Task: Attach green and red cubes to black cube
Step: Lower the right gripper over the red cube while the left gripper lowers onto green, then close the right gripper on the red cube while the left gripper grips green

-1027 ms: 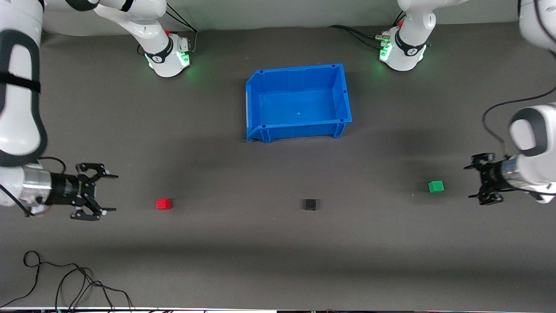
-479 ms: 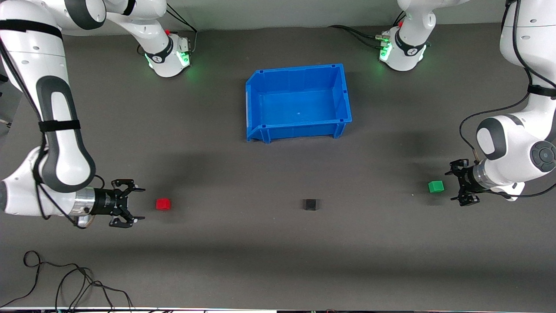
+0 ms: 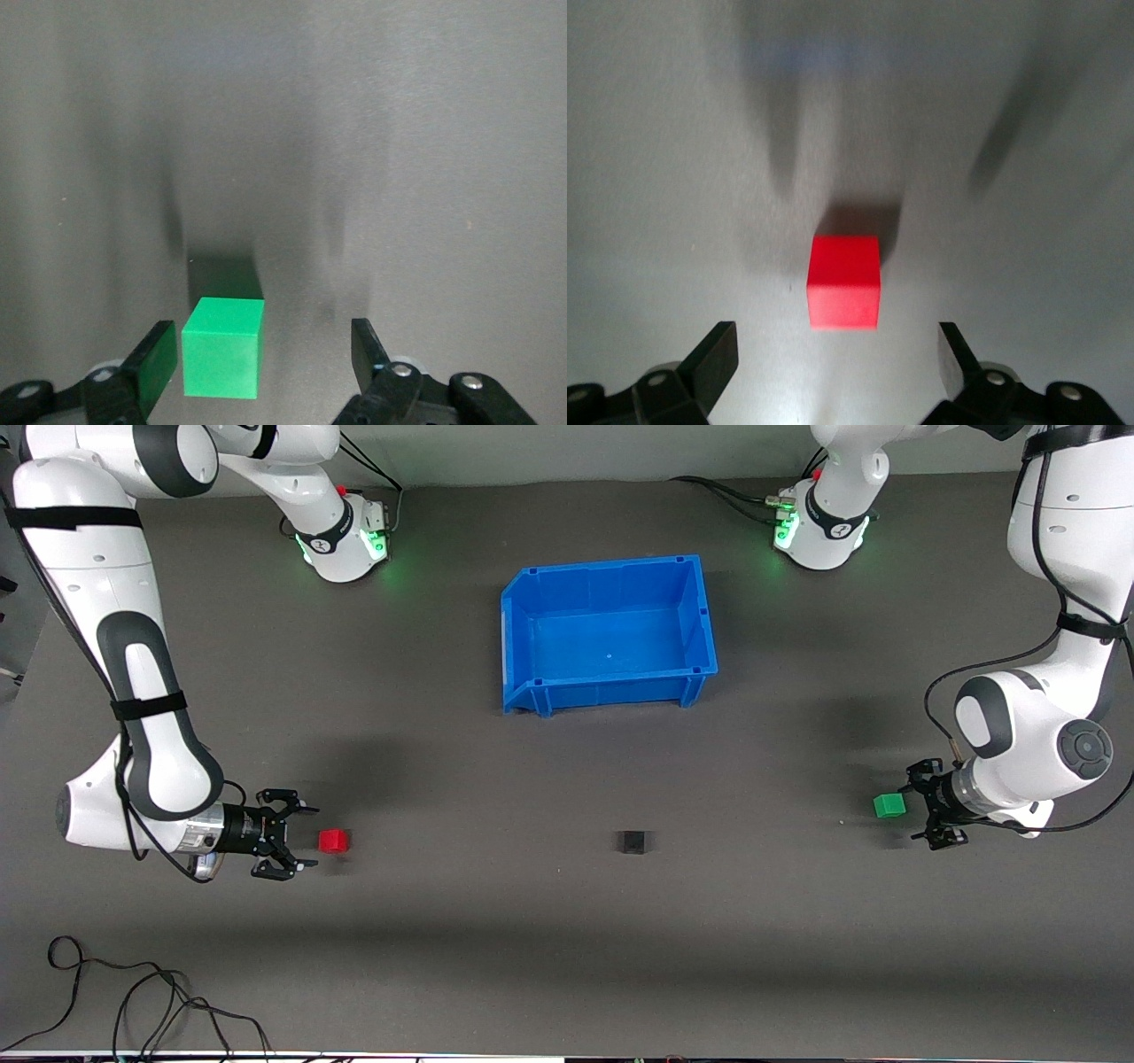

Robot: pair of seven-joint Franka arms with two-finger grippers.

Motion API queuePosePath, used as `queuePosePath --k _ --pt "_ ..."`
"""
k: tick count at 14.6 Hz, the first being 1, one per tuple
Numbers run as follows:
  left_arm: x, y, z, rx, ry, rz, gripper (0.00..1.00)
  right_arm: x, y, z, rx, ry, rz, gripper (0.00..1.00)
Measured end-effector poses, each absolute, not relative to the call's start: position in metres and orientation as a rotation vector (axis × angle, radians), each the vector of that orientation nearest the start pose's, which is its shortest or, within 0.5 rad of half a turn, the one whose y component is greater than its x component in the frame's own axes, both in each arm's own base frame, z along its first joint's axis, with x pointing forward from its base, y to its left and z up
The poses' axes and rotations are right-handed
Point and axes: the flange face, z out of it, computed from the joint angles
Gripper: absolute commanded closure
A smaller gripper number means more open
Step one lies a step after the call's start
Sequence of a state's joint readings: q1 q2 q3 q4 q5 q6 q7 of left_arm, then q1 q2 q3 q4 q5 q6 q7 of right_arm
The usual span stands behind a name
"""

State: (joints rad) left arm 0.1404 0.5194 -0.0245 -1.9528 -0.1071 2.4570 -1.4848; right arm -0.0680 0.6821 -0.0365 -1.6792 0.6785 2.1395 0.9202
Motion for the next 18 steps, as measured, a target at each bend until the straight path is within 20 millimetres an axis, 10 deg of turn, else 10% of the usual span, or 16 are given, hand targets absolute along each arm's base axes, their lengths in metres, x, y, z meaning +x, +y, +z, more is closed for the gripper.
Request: queuePosePath --k 13,18 --pt "0.611 0.062 0.199 2.081 2.312 -0.124 0.17 0.657 -0.043 0.164 -1.966 1.796 0.565 0.0" --pt "0.61 0.062 0.189 2.091 2.312 -0.13 0.65 0.657 -0.041 0.161 -1.967 1.794 0.566 0.25"
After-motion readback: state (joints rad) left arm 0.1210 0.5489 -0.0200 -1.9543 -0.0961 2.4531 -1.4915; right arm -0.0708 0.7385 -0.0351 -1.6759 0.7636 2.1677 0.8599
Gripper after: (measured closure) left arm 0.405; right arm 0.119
